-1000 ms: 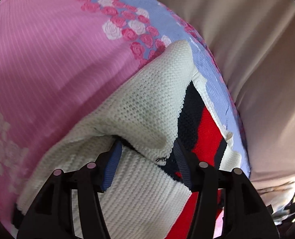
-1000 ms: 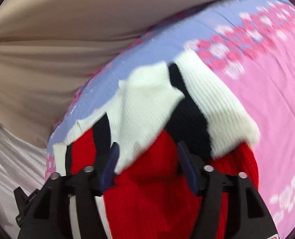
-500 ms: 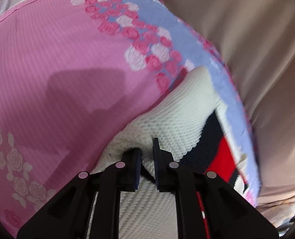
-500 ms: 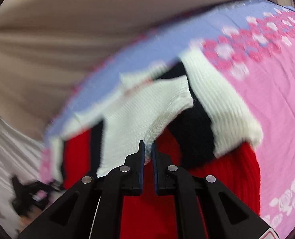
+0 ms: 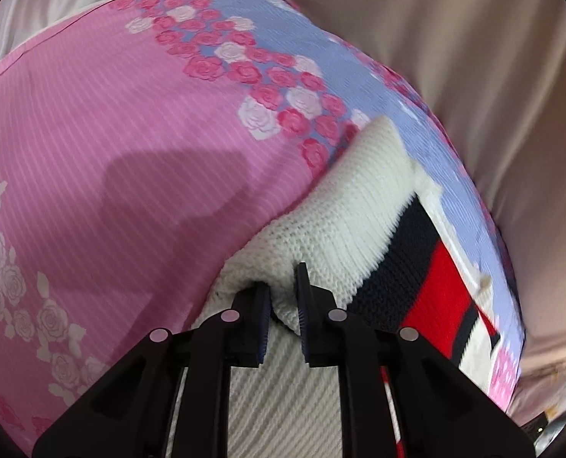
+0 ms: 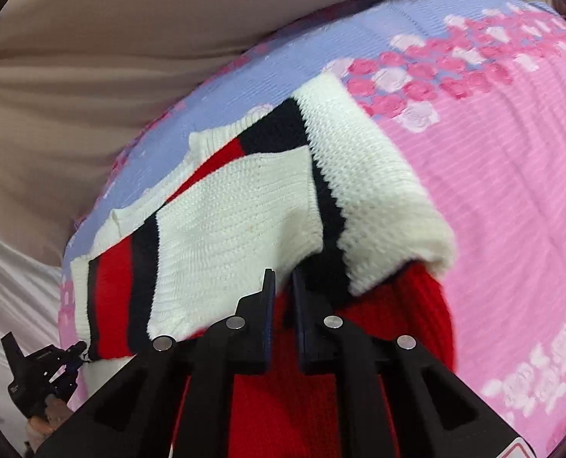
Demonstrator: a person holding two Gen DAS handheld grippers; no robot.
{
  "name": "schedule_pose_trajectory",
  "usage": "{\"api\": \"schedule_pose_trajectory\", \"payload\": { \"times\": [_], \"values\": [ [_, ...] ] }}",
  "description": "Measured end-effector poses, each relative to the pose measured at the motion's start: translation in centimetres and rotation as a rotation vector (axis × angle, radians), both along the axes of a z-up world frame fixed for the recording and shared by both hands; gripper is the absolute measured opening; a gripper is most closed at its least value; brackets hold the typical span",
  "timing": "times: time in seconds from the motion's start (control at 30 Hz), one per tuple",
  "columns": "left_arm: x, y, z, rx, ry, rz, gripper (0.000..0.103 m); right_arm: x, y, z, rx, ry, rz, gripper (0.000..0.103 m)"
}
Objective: Fold small clothes
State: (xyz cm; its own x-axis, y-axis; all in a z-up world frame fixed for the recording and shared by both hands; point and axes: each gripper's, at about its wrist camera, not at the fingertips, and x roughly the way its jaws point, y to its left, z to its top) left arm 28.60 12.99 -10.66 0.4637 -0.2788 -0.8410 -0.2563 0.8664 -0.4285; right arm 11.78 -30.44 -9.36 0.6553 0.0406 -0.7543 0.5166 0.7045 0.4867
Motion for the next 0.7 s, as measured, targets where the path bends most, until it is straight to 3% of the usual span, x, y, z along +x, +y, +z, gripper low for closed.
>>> {"api": "schedule_pose_trajectory", "payload": {
  "times": [0.1, 0.2, 0.43, 0.57, 0.7],
  "values": [
    [-1.9, 0.0, 1.5, 0.013, -0.033, -0.064, 0.020, -4.4, 0.5, 0.7, -0.032, -0.010, 0.006, 0.040],
    [-5.5, 0.8, 2.5, 0.068, -0.053, -0.091, 0.027, -9.0, 1.2, 0.0, -0.074, 0.049, 0.044, 0.041],
    [-13.5, 4.3, 1.1, 0.093, 0.042, -0.085, 0.035, -18.4, 3.3, -2.3, -0.043, 0.158, 0.103, 0.051],
    [-16.7, 4.5, 0.7, 0.117, 0.070, -0.085, 0.035, -20.7, 4.0, -3.0, -0.035, 0.170, 0.124, 0.051],
    [-15.8, 1.8, 2.2, 0.100, 0.000, -0.102, 0.035, -17.9, 2.8, -1.7, -0.016, 0.056, 0.159, 0.051]
  ]
}}
